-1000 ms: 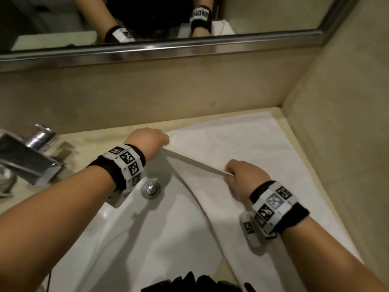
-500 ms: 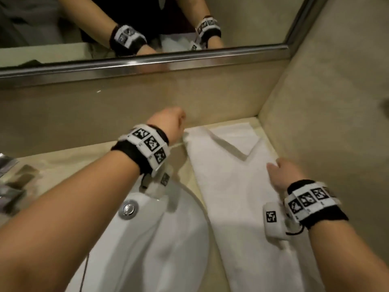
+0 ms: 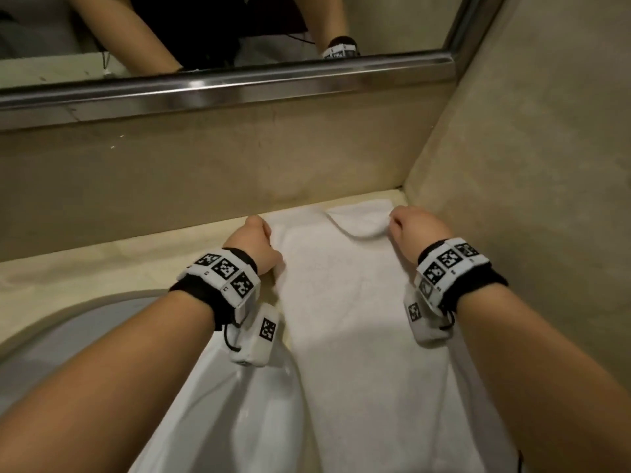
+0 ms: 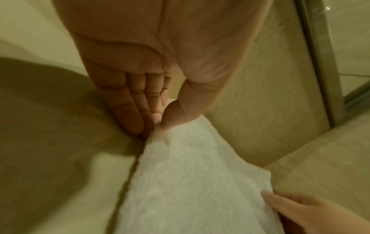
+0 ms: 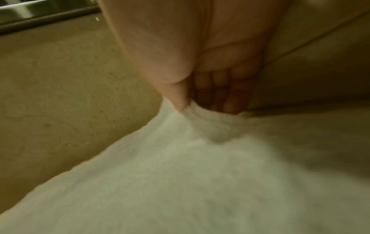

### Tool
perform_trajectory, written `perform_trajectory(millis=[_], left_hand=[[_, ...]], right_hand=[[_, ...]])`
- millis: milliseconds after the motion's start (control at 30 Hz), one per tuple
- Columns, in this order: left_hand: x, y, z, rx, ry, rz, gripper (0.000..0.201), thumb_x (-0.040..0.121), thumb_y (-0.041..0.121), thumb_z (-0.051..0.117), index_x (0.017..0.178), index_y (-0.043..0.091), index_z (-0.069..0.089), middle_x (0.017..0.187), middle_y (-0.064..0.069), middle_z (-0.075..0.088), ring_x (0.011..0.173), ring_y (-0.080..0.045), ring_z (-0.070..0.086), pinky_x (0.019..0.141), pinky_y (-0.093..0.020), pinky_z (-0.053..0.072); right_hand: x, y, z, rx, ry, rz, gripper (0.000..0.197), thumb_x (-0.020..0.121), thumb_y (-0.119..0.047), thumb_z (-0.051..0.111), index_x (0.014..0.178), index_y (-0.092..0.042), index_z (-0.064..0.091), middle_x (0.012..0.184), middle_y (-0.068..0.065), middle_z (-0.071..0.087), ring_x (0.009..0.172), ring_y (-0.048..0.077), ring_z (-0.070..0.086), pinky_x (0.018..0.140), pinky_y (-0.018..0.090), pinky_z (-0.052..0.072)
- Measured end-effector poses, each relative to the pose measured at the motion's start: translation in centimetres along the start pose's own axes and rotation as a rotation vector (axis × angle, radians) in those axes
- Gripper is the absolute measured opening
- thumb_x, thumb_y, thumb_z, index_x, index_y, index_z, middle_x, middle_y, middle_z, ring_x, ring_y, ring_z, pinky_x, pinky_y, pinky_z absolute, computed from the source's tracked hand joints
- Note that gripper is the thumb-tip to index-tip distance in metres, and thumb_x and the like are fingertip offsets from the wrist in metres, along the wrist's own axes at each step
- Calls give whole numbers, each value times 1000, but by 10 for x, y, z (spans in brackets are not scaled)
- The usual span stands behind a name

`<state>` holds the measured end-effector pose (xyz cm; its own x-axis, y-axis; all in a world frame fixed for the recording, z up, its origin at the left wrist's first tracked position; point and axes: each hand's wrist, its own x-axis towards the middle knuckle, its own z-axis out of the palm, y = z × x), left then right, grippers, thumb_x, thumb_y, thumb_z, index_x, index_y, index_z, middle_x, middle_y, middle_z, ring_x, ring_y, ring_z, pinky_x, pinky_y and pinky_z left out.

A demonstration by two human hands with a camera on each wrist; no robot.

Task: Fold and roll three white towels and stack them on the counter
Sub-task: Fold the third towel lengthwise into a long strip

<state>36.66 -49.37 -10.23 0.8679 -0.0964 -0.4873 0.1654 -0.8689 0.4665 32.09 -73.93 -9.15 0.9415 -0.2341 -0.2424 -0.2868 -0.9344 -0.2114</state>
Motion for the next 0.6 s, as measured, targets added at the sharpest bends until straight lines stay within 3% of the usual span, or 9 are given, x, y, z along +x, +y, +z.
perform_trajectory(millis=[100,167,233,333,400,467,600], left_hand=[[8,-4,-5,-127,-17,-42,38,75,18,69,104,13,44,103,-10,61,92,-26,57,75,-30,43],[12,-1,-8,-131,11,-44,43,77,33,69,109,13,48,102,-7,59,92,-26,55,76,-28,41],[15,4,-9,-41,53,-30,45,83,45,59,113,12,50,105,-8,59,99,-28,55,77,-27,37],[21,6,-11,5,61,3,28,89,37,52,102,12,52,110,-14,63,102,-32,58,78,-29,42],[24,5,-12,-115,28,-8,18,88,29,55,87,12,48,104,-19,66,96,-34,62,86,-37,51],[25,4,-13,-268,14,-32,17,87,22,56,76,13,46,98,-23,66,92,-38,65,86,-46,53],[23,5,-16,-421,-14,-69,24,89,14,54,68,15,43,86,-19,58,79,-38,64,82,-51,55]], right_hand=[[18,1,-2,-16,-38,155,38,98,-24,30,113,2,54,118,24,57,108,37,54,84,36,42],[25,-2,5,-27,-91,244,38,99,-18,29,117,4,54,125,23,55,113,36,53,84,36,43],[30,-4,11,-49,-114,298,39,100,-17,28,120,5,52,128,23,53,116,36,52,87,37,43],[35,-1,10,62,-127,349,50,98,-37,30,113,3,55,121,23,57,111,36,54,77,33,36],[34,4,8,83,-151,372,55,97,-43,28,111,3,56,118,24,58,109,36,54,79,33,37],[30,7,10,50,-159,369,48,97,-36,31,113,3,54,120,24,57,110,37,53,81,34,39],[21,4,15,28,-142,383,39,99,-20,30,119,6,50,125,25,53,115,37,51,79,33,39]])
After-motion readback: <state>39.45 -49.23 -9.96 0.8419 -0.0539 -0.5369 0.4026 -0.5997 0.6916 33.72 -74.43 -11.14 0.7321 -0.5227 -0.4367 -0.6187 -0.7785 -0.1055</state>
